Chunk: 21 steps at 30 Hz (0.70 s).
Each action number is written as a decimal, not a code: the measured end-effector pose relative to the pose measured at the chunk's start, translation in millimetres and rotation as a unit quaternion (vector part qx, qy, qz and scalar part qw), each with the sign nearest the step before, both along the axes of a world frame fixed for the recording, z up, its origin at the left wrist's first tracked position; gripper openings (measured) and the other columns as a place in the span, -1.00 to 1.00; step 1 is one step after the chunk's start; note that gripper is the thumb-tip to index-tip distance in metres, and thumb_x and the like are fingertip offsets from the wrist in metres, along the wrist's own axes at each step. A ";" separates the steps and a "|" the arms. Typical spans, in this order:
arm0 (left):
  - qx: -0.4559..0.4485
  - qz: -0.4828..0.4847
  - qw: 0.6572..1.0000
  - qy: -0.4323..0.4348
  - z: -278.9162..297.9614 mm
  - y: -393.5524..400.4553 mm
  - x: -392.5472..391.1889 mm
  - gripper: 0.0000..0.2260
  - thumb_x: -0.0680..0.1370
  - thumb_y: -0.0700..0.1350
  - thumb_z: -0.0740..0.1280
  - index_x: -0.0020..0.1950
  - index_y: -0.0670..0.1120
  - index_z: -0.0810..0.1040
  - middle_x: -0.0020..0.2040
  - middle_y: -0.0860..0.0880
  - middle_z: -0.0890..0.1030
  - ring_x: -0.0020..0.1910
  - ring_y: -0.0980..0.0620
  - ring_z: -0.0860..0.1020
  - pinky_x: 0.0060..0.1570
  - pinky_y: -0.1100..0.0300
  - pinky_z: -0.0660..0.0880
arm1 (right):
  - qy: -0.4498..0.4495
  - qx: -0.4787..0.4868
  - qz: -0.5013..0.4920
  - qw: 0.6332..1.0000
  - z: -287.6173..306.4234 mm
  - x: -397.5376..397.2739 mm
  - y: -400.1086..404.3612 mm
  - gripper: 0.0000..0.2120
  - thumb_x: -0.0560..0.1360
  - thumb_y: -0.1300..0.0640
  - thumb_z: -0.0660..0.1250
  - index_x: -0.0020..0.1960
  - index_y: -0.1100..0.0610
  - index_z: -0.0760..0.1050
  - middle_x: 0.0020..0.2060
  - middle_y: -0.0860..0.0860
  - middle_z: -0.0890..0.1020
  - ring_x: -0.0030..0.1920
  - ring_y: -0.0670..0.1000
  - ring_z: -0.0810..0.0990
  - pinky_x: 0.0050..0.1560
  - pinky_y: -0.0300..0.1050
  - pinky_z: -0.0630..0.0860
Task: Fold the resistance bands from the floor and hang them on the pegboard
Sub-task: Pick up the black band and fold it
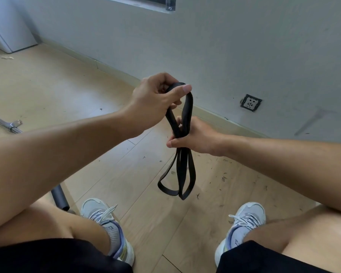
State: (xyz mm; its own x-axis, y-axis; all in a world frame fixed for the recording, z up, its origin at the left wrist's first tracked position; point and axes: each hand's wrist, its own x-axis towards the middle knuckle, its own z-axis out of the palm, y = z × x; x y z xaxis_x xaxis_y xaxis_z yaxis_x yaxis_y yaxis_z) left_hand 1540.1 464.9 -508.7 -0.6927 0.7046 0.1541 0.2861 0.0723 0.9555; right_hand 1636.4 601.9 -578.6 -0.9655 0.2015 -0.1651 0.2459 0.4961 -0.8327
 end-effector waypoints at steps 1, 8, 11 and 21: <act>-0.005 0.005 1.000 0.006 -0.6 -1.3 -2.4 -0.73 0.52 0.05 0.49 0.03 -0.15 0.64 -0.22 -0.01 0.65 -0.14 0.00 0.68 0.11 -0.08 0.64 | 0.001 0.003 -0.004 1.000 -0.5 0.6 3.4 -0.79 0.50 0.16 0.56 0.04 0.20 0.59 -0.13 0.02 0.73 -0.15 -0.16 0.71 -0.20 -0.38 0.58; 0.096 0.060 0.989 -0.095 12.3 -10.2 -21.7 -0.83 0.61 0.01 0.36 0.00 -0.10 0.55 -0.16 -0.04 0.62 -0.10 0.02 0.65 0.06 -0.05 0.66 | -0.068 0.054 -0.019 0.996 -16.0 9.1 30.3 -0.88 0.50 0.17 0.52 -0.05 0.19 0.63 -0.21 0.03 0.67 -0.20 -0.09 0.66 -0.16 -0.30 0.53; 0.145 0.101 0.974 -0.144 19.3 -10.4 -36.0 -0.81 0.64 0.02 0.32 -0.01 -0.11 0.53 -0.17 -0.04 0.60 -0.11 0.01 0.64 0.02 0.00 0.67 | -0.103 0.091 -0.001 0.991 -24.2 10.3 37.4 -0.84 0.46 0.19 0.49 -0.16 0.23 0.53 -0.31 0.02 0.56 -0.27 -0.04 0.60 -0.12 -0.11 0.57; -0.339 0.059 0.938 -0.045 -65.4 -64.7 -99.2 -0.69 0.63 0.04 0.33 0.23 -0.16 0.55 0.18 -0.09 0.57 0.18 -0.08 0.53 0.25 -0.01 0.45 | -0.064 0.157 -0.049 0.984 -19.1 17.7 63.2 -0.82 0.47 0.15 0.52 -0.03 -0.02 0.55 -0.21 0.02 0.65 -0.20 0.03 0.64 -0.13 -0.02 0.56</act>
State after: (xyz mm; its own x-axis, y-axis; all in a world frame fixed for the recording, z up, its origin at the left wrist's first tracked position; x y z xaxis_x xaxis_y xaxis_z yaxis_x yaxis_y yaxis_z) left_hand 1440.9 400.1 -574.1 -0.7606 0.5373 -0.3644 0.1581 0.6976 0.6988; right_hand 1654.1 665.0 -597.7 -0.9147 0.3524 -0.1981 0.3973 0.6932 -0.6013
